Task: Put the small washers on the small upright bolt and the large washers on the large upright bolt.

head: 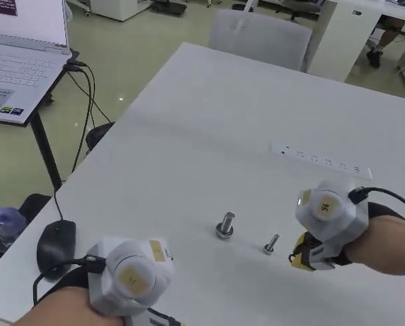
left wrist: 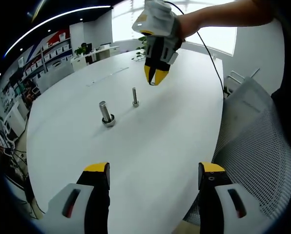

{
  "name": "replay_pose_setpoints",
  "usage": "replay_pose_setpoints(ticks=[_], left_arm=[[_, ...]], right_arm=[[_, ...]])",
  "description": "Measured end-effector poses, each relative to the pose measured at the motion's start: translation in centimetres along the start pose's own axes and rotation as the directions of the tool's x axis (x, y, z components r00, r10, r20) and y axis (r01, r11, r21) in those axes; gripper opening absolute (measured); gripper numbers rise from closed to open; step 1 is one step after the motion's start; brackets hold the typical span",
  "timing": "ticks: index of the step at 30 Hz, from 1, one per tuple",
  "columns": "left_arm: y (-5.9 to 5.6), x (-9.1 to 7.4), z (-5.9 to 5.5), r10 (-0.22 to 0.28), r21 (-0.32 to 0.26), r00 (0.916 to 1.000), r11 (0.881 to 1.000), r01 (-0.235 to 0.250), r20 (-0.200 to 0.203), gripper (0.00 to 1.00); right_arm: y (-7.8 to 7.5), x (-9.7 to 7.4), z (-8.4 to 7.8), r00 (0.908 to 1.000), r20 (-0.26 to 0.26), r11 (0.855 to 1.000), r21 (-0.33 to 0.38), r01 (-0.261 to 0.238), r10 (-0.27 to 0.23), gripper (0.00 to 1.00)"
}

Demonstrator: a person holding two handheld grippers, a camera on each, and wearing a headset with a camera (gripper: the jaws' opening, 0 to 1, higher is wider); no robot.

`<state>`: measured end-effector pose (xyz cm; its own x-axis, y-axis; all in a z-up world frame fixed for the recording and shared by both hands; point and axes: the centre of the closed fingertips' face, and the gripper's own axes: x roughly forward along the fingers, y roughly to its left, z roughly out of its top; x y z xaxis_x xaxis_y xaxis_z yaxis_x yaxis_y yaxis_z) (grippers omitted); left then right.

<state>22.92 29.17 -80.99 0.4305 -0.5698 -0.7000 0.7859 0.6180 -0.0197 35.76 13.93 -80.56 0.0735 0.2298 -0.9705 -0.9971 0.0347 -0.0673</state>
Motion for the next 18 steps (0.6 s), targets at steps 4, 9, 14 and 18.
replay_pose_setpoints(ticks=[4, 9, 14, 18], left_arm=[[-0.1, 0.2, 0.0, -0.005, -0.001, 1.0, 1.0, 0.005, -0.002, 0.73], [0.2, 0.5, 0.0, -0.008, -0.001, 0.9999, 1.0, 0.008, -0.009, 0.73], [0.4, 0.6, 0.2, -0.008, 0.001, 0.9999, 1.0, 0.008, -0.008, 0.73], [0.4, 0.7, 0.3, -0.009, 0.003, 0.9999, 1.0, 0.009, -0.006, 0.73]], right_arm=[[-1.4, -0.2, 0.9, 0.9998, 0.016, 1.0, 0.005, 0.012, -0.012, 0.13], [-2.3, 0.2, 1.6, 0.9996, 0.024, 1.0, 0.013, 0.013, -0.013, 0.13], [-2.9, 0.5, 2.3, 0.9992, 0.037, 1.0, 0.022, 0.014, -0.015, 0.13], [-3.3, 1.0, 2.4, 0.9992, 0.037, 1.0, 0.024, 0.013, -0.014, 0.13]])
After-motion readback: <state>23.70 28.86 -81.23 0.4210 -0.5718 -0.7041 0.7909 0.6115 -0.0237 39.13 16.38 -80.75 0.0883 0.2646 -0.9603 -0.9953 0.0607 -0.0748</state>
